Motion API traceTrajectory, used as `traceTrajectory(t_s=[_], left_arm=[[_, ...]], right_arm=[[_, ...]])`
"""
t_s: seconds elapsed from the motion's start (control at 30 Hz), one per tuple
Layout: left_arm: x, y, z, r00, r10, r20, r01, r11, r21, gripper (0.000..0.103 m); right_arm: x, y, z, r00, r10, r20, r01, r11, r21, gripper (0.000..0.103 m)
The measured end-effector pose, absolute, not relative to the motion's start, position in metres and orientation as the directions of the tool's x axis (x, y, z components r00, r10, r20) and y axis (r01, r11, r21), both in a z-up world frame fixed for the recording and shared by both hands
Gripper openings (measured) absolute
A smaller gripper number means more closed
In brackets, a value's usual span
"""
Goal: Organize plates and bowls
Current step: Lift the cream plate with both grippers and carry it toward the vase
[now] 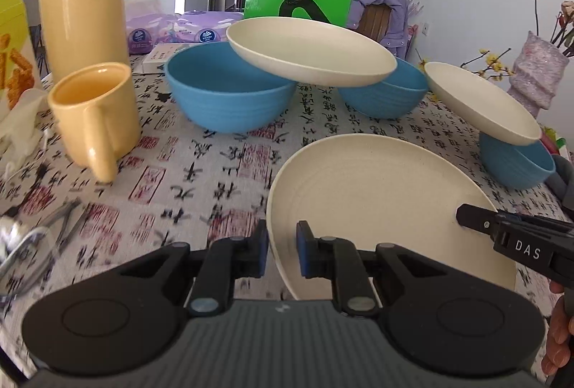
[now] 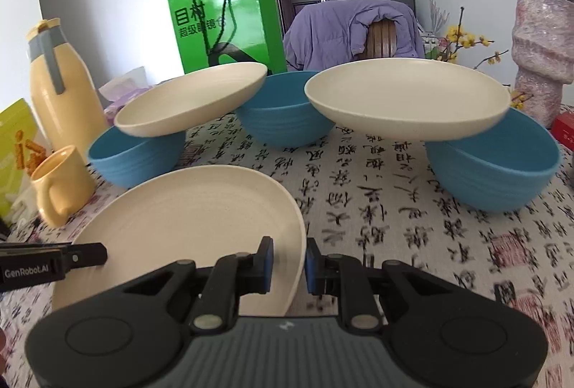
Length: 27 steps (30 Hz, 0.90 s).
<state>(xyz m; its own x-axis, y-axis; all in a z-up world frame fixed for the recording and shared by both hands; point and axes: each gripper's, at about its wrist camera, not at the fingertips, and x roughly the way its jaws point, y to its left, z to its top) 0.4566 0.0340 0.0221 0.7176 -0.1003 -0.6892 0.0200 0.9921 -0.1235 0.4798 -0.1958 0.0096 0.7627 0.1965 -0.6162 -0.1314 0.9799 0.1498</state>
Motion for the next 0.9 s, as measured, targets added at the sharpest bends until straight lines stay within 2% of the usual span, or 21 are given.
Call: traceTrajectory(t_s=[0.57,0.9], left_arm=[[0.288,0.042,0.023,0.766,-0.069,-0.639,-0.024,0.990,-0.137,0.016],[0.244,0.022,0.014,0.751,-0.098,-0.653,-0.014,0.986,-0.164,0.016]], right_arm=[[0.311,-0.183,0.021,0.786,0.218,-0.579,-0.205,0.975,0.089,0.018],[0.253,-0.195,0.010,0.793,0.190,-0.579,-0.171,0.981,0.089,0.018]])
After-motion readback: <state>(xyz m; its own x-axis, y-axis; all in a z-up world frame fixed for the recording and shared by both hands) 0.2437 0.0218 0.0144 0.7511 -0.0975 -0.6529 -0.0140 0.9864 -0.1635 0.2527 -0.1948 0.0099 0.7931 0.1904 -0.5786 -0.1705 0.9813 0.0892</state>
